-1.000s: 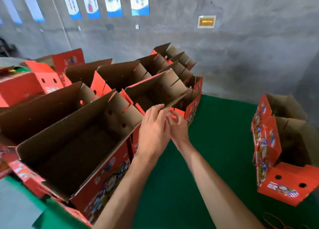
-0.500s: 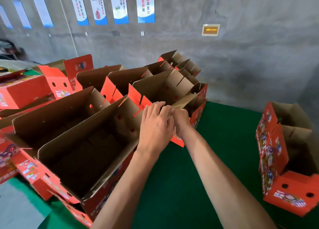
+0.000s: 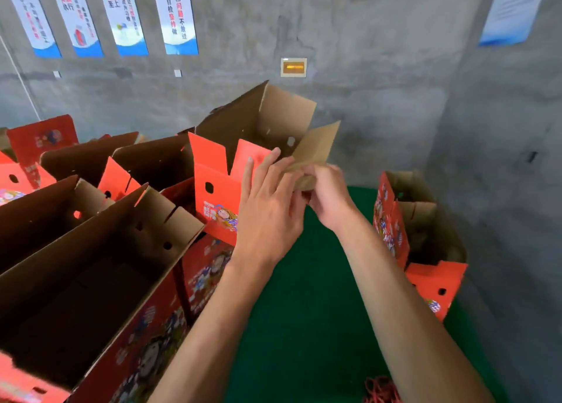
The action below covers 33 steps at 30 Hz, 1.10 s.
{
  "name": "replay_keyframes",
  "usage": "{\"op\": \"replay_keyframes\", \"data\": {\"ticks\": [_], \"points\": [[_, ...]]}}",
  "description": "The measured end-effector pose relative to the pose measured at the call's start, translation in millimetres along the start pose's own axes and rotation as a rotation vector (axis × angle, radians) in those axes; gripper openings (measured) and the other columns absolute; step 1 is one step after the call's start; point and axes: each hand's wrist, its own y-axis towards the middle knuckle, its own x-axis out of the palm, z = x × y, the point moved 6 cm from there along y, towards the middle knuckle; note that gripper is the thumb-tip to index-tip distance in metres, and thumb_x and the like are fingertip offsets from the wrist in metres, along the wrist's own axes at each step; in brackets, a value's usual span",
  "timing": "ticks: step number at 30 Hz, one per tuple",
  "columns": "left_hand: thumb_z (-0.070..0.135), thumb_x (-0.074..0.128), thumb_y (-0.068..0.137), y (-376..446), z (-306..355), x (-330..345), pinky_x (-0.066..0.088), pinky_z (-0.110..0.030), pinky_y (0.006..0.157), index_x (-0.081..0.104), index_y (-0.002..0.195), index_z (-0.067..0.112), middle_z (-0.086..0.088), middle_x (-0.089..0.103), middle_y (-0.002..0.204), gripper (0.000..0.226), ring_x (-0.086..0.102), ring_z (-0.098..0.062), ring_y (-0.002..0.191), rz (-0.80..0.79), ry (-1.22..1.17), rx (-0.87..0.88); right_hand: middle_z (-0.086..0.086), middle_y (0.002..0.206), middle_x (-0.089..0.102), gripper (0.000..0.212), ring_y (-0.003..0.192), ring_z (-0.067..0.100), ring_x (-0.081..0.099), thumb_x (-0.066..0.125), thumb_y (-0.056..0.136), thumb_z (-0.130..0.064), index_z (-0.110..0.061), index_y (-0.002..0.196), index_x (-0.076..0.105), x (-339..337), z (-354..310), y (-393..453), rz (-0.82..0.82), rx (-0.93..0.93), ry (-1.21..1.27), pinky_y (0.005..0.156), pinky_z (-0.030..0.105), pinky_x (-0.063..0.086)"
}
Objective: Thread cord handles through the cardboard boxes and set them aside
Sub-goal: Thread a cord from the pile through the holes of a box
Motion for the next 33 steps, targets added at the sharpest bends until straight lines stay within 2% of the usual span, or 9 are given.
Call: {"op": "replay_keyframes", "data": {"ticks": [5, 8, 12, 15, 19, 21, 27, 31, 33], "points": [[0.027, 0.053, 0.103, -4, 48, 8, 0.03, -0.041, 0.119, 0.071, 0.109, 0.011, -0.002, 0.072, 0.112, 0.025, 0.062, -0.026, 0.111, 0.061, -0.112, 0.045, 0.01, 0.089, 0.078, 0.025, 0.076, 0.02, 0.075, 0.057, 0.085, -0.016, -0.011, 0.099, 0.076, -61, -7, -34, 0.043, -0.049, -0.239, 0.055, 0.028, 0.056], [0.031, 0.054, 0.101, -9, 60, 24, 0.044, -0.045, 0.098, 0.07, 0.105, 0.011, -0.007, 0.072, 0.1, 0.026, 0.064, -0.034, 0.096, -0.033, -0.093, -0.081, 0.007, 0.086, 0.078, 0.021, 0.07, 0.018, 0.074, 0.058, 0.093, -0.023, -0.015, 0.094, 0.077, -95, 16, -56, 0.046, 0.011, -0.306, 0.052, 0.029, 0.056], [0.049, 0.048, 0.102, -28, 61, 77, 0.051, -0.044, 0.083, 0.063, 0.116, 0.01, -0.012, 0.069, 0.111, 0.044, 0.064, -0.038, 0.101, -0.392, -0.176, -0.378, 0.005, 0.074, 0.074, 0.03, 0.063, 0.018, 0.07, 0.049, 0.103, -0.012, -0.014, 0.087, 0.074, -137, 76, -79, 0.084, 0.145, -0.325, 0.053, 0.029, 0.056], [0.063, 0.047, 0.098, -59, 52, 129, 0.05, -0.04, 0.084, 0.057, 0.122, 0.007, -0.012, 0.064, 0.113, 0.062, 0.064, -0.036, 0.104, -0.721, -0.222, -0.522, 0.015, 0.106, 0.077, 0.028, 0.097, 0.032, 0.074, 0.045, 0.102, -0.004, -0.008, 0.109, 0.072, -157, 126, -95, 0.094, 0.255, -0.343, 0.077, 0.045, 0.062], [0.069, 0.054, 0.091, -106, 36, 183, 0.052, -0.045, 0.099, 0.052, 0.142, 0.014, -0.015, 0.064, 0.128, 0.075, 0.063, -0.037, 0.115, -1.051, -0.284, -0.666, 0.008, 0.107, 0.079, 0.027, 0.099, 0.026, 0.076, 0.051, 0.101, -0.005, -0.019, 0.106, 0.074, -170, 175, -119, 0.098, 0.364, -0.296, 0.079, 0.043, 0.063], [0.072, 0.054, 0.089, -124, 31, 198, 0.046, -0.048, 0.109, 0.032, 0.158, 0.021, -0.018, 0.053, 0.147, 0.088, 0.054, -0.039, 0.13, -1.155, -0.225, -0.618, 0.006, 0.107, 0.079, 0.022, 0.099, 0.024, 0.076, 0.056, 0.099, -0.01, -0.02, 0.108, 0.073, -173, 192, -131, 0.069, 0.406, -0.307, 0.077, 0.041, 0.063], [0.025, 0.064, 0.087, -178, 8, 223, 0.04, -0.045, 0.117, -0.007, 0.163, 0.031, -0.008, 0.028, 0.166, 0.104, 0.045, -0.031, 0.141, -1.245, -0.332, -0.749, 0.0, 0.109, 0.077, 0.028, 0.1, 0.016, 0.075, 0.063, 0.09, -0.042, -0.034, 0.114, 0.073, -183, 224, -164, -0.038, 0.435, -0.341, 0.074, 0.034, 0.062], [0.007, 0.051, 0.091, -184, 12, 216, 0.041, -0.048, 0.115, -0.006, 0.163, 0.03, -0.005, 0.038, 0.157, 0.095, 0.049, -0.031, 0.135, -1.141, -0.483, -0.874, 0.003, 0.108, 0.078, 0.038, 0.096, 0.029, 0.077, 0.052, 0.096, -0.062, -0.035, 0.117, 0.068, -192, 228, -168, -0.004, 0.455, -0.352, 0.071, 0.037, 0.064], [0.004, 0.047, 0.095, -183, 9, 207, 0.046, -0.044, 0.11, 0.013, 0.162, 0.012, -0.008, 0.048, 0.147, 0.075, 0.059, -0.029, 0.116, -1.139, -0.419, -0.931, 0.006, 0.111, 0.077, 0.046, 0.094, 0.03, 0.077, 0.045, 0.103, -0.058, -0.024, 0.126, 0.067, -203, 233, -170, -0.011, 0.415, -0.415, 0.075, 0.038, 0.065]]}}
